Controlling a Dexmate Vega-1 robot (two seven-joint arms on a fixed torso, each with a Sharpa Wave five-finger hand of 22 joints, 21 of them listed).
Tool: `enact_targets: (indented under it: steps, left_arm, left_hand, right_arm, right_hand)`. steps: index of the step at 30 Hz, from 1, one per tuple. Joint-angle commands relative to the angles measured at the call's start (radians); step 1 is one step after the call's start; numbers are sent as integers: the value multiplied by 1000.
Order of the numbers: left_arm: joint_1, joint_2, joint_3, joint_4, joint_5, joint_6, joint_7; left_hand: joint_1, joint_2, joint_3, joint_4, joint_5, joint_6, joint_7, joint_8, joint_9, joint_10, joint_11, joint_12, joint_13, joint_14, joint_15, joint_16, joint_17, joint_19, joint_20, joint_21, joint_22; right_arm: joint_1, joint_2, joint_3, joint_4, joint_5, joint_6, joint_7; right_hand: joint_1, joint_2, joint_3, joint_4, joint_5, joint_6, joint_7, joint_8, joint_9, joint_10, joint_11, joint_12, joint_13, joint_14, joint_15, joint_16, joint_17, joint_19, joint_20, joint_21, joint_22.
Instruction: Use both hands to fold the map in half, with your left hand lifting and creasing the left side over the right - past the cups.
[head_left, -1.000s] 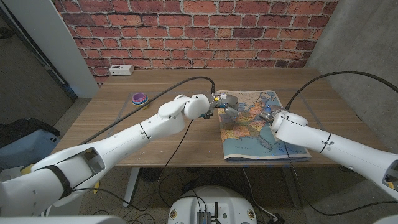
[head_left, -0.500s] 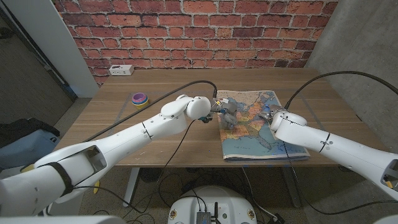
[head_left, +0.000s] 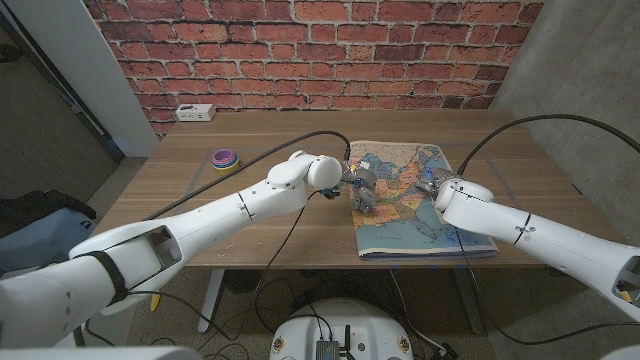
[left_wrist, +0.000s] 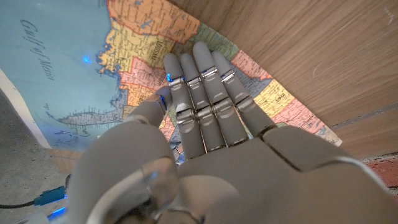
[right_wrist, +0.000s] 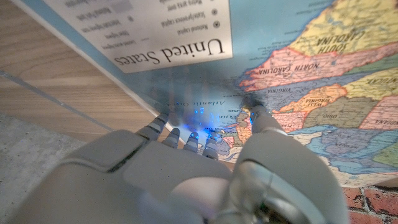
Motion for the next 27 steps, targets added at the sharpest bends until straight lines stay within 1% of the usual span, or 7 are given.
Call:
enact_targets:
  steps: [1, 6, 9, 10, 16, 21, 27]
  left_arm:
    - [-6, 1, 26, 11, 17, 30, -10]
    - [41, 42, -23, -45, -6, -13, 91]
    - [90, 76, -73, -90, -29, -63, 192]
    - [107, 88, -90, -103, -36, -89, 234]
    - [176, 132, -177, -156, -100, -199, 358]
    - [201, 150, -217, -185, -148, -253, 365]
    - [182, 155, -221, -204, -207, -248, 245]
  left_hand:
    - [4, -5, 6, 0, 9, 7, -5, -2, -1, 4, 9, -7, 4, 4, -1, -2, 2, -74, 31, -29, -6]
    - [11, 4, -7, 0, 5, 6, -2, -6, -1, 1, -1, -10, 10, -7, 5, 10, 19, -105, 39, -36, -5]
    - [9, 29, -40, 11, -9, -29, -3, -17, 10, -32, 5, -20, 26, -52, 19, 21, 57, -126, 65, -29, 2]
    - [0, 41, -52, 22, -14, -42, -4, -19, 17, -44, 9, -22, 33, -72, 24, 20, 68, -128, 71, -23, 6]
    - [1, 51, -82, 16, -28, -65, -17, -21, 31, -78, 2, -26, 51, -118, 26, 32, 109, -118, 72, 2, 15]
    - [7, 56, -88, 12, -31, -62, -20, -17, 36, -79, 7, -22, 58, -131, 30, 37, 124, -123, 70, 9, 19]
    - [12, 58, -89, 9, -32, -44, -9, -6, 44, -66, 6, -10, 68, -117, 28, 45, 133, -117, 65, 24, 23]
  right_arm:
    - [5, 3, -3, 4, -3, 1, 5]
    - [8, 4, -8, 4, -7, 2, 7]
    - [9, 5, -9, 3, -7, 0, 8]
    - [9, 5, -9, 3, -7, -2, 9]
    - [12, 6, -14, 1, -8, -7, 10]
    - [14, 5, -18, -5, -11, -11, 9]
    - [11, 6, -15, -17, -10, -24, 3]
  right_hand:
    - [11, 4, -7, 0, 5, -4, 0, 4, 3, -4, 7, 5, 2, -22, -33, 5, 3, 6, 2, 6, 5]
    - [11, 4, -9, 0, 5, -4, 1, 4, 3, -4, 8, 5, 2, -22, -33, 5, 3, 6, 3, 6, 5]
    - [11, 5, -10, 0, 5, -4, 0, 4, 3, -5, 8, 5, 2, -22, -33, 5, 3, 5, 3, 5, 5]
    - [11, 5, -10, 0, 5, -4, 0, 4, 3, -5, 7, 5, 2, -22, -33, 5, 3, 5, 3, 5, 5]
    - [11, 5, -12, -1, 5, -4, 1, 5, 3, -4, 8, 5, 2, -22, -33, 5, 3, 5, 3, 5, 5]
    - [11, 6, -13, -1, 5, -4, 1, 4, 3, -4, 8, 5, 2, -23, -33, 5, 3, 6, 3, 5, 5]
    - [12, 7, -15, -1, 5, -4, 1, 5, 3, -4, 8, 5, 2, -23, -33, 5, 3, 5, 3, 5, 5]
